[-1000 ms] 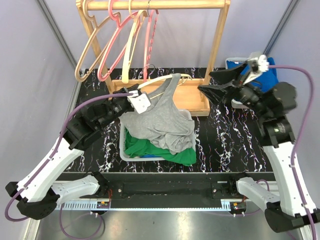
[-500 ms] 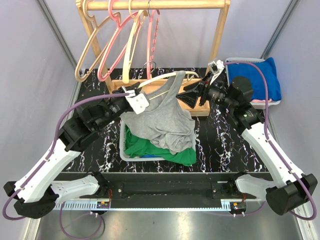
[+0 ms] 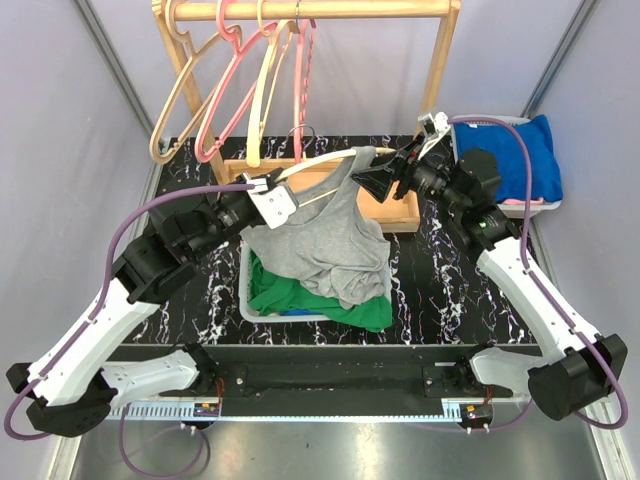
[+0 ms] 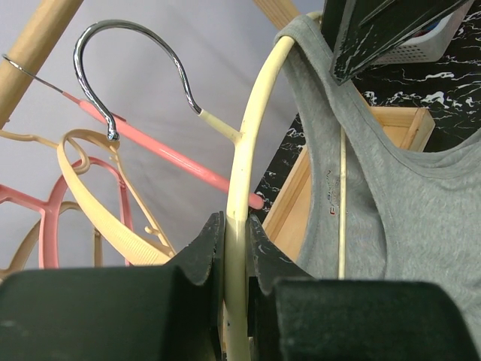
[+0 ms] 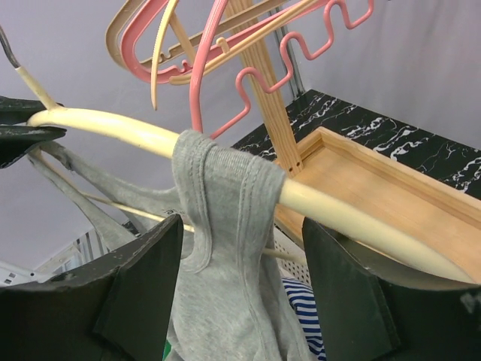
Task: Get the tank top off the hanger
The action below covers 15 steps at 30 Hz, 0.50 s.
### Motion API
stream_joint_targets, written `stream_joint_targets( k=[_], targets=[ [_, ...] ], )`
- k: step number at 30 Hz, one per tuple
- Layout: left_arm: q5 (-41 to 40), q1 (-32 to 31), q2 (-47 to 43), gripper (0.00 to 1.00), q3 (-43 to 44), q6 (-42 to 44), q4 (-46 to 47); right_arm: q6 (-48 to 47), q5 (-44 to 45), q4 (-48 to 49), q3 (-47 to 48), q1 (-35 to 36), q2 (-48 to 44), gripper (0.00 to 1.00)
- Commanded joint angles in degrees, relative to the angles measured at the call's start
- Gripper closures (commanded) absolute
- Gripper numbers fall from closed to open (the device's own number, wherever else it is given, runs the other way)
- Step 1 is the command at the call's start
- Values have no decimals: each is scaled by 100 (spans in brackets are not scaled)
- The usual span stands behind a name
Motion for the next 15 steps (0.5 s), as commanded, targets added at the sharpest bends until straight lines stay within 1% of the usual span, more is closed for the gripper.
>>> stream_joint_targets(
  k=[1, 2, 3, 6, 7, 9, 10, 13, 15],
  targets=[
    [210, -32, -134, 98, 335, -108, 443, -22, 98, 482, 232, 114, 149, 30],
    [219, -32, -134, 98, 335, -108, 443, -30, 89, 491, 249, 158, 167, 31],
    [228, -23, -134, 98, 335, -100, 434, -22, 89, 508, 276, 176, 202, 35],
    [228, -23, -134, 98, 326, -91, 443, -39, 72, 438, 372, 237, 219, 41],
    [237, -32, -134, 97, 309, -91, 434, -48, 80, 403, 390, 255, 211, 47],
    [246, -32, -142, 96, 274, -91, 434, -74, 89, 263, 451, 255, 193, 52],
    [246, -32, -151, 96, 274, -91, 443, -101, 107, 201, 460, 255, 167, 56],
    [246, -32, -169, 94, 204, -29, 443, -188, 212, -71, 461, 255, 27, 58],
    [254, -32, -178, 94, 177, -20, 443, -329, 291, -342, 443, 255, -113, 57]
  ],
)
